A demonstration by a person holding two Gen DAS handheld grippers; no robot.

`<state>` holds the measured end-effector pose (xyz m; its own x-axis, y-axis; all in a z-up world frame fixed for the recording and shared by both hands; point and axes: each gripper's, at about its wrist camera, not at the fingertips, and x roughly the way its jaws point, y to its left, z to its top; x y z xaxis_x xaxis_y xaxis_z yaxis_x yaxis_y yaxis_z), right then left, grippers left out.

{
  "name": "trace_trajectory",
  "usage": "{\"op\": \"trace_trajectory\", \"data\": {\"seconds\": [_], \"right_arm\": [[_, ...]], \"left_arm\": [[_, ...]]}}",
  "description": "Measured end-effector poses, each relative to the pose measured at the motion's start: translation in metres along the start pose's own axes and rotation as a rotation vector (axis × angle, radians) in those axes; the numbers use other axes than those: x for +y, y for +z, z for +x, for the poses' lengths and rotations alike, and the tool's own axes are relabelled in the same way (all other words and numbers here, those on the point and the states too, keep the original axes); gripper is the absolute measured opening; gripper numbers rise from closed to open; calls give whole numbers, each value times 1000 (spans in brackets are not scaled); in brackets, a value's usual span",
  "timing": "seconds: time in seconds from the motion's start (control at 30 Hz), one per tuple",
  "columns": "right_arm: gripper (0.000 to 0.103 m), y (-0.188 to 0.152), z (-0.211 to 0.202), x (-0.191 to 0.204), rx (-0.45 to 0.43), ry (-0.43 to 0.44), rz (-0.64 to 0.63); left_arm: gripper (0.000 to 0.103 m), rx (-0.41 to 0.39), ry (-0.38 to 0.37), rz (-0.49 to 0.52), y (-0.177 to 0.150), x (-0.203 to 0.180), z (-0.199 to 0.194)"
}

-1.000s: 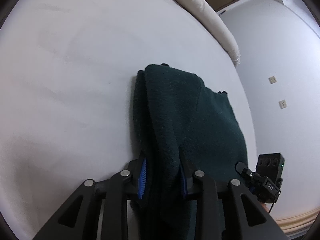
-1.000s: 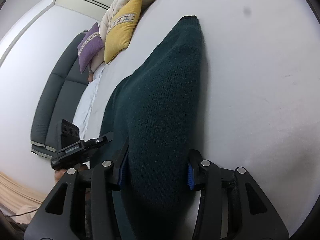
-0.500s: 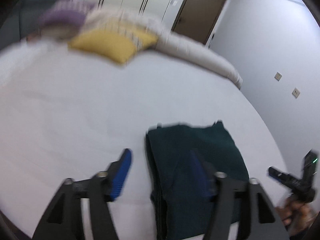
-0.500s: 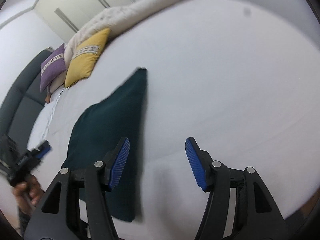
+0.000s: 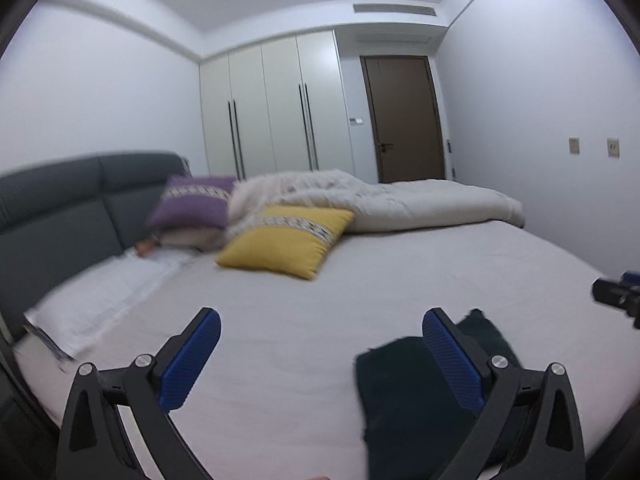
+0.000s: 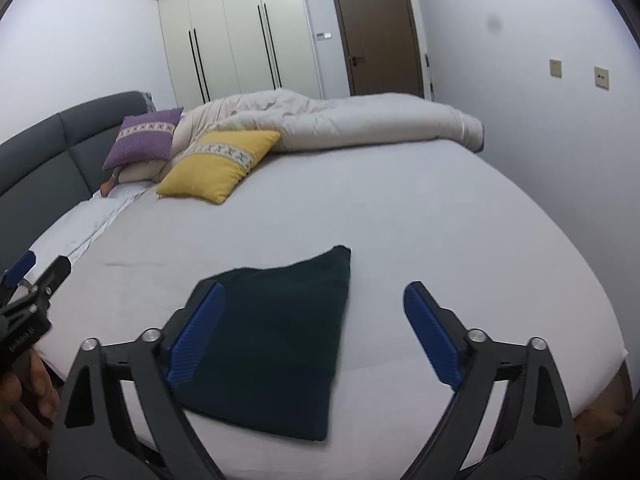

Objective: Fold small clothes

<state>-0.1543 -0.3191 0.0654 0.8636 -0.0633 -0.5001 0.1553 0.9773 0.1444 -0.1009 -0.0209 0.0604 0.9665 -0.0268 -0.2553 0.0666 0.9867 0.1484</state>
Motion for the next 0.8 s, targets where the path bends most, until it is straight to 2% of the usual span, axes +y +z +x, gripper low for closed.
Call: {"op": "trace_trajectory", "data": {"seconds": [0.07,0.13,0.23,0.3,0.37,0.5,0.63,0.67,0.8], "right_arm": [[100,-1,-19,6,-59,-25,2],[101,-2,-34,14,-98,-44,-27],[102,-5,-54,23,-138,-114,-71],[102,-7,-64,28,-157,-119,-85],[102,-9,-71,31,-133,-104,-93],[102,-12,-75,31,-56,-98,-87],[102,-19,-58,30,61,-118,-68],[102,-23,-52,29,77,-138,-67],[102,-37,-24,19,139,-151,-26]], "left_arm": [[103,-15,22,13,4,0,-8],[103,-10,-15,1,7,3,-13],[103,47,-27,4,6,4,-12],[103,70,-18,12,4,2,-9],[103,86,-15,18,1,-1,-7],[103,181,-22,14,-10,-8,6],[103,308,-82,-52,-28,-11,24],[103,352,-81,-60,-35,-12,31],[103,421,-75,-43,-53,-17,41]]}}
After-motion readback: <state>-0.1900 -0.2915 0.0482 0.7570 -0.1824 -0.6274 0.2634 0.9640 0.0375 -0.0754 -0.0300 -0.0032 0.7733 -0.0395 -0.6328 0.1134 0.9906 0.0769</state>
